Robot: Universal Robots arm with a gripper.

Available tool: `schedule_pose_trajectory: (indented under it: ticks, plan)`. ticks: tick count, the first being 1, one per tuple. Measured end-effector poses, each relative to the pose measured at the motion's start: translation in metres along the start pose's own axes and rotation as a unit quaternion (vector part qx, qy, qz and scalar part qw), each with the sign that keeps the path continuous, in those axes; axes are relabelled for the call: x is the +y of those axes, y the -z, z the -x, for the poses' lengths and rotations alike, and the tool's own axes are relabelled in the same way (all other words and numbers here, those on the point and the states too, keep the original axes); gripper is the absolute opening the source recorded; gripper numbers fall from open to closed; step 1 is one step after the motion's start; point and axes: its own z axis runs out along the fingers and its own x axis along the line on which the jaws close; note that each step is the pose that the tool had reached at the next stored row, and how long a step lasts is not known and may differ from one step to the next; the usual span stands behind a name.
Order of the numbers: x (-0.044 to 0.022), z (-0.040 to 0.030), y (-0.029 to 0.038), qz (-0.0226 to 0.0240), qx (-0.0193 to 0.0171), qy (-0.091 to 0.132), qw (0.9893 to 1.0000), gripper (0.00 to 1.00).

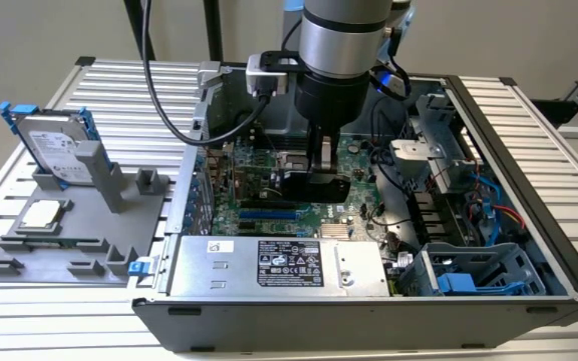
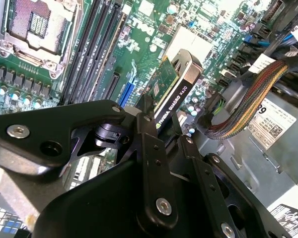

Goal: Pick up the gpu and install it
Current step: 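Insert the gpu into the slot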

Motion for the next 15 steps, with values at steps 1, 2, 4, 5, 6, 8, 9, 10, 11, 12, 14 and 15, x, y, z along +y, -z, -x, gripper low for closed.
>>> schedule_pose_trajectory:
  ticks: [1,2,4,5,6,8,9,10,11,12,14,15]
  plan:
    - [0.0,0.0,-0.0001,0.0,0.0002,0.0,1.0,0.0]
    - [0.0,0.0,-0.0003,0.0,0.0003,0.0,1.0,0.0]
    - [0.0,0.0,-0.0003,0.0,0.0005,0.0,1.0,0.0]
    - [0.0,0.0,-0.0003,0.0,0.0005,0.0,1.0,0.0]
    - [0.0,0.0,-0.0003,0.0,0.0005,0.0,1.0,0.0]
    - [0.0,0.0,-0.0003,-0.0001,0.0005,0.0,1.0,0.0]
    - [0.0,0.0001,-0.0006,-0.0001,0.0005,0.0,1.0,0.0]
    - [0.0,0.0001,-0.0011,-0.0001,0.0003,0.0,1.0,0.0]
    - [0.0,0.0001,-0.0018,-0.0001,0.0006,0.0,1.0,0.0]
    - [0.0,0.0001,-0.0026,-0.0001,0.0011,0.0,1.0,0.0]
    - [0.0001,0.0002,-0.0048,-0.0001,0.0016,0.0,1.0,0.0]
    - [0.0001,0.0003,-0.0058,-0.0002,0.0016,0.0,1.0,0.0]
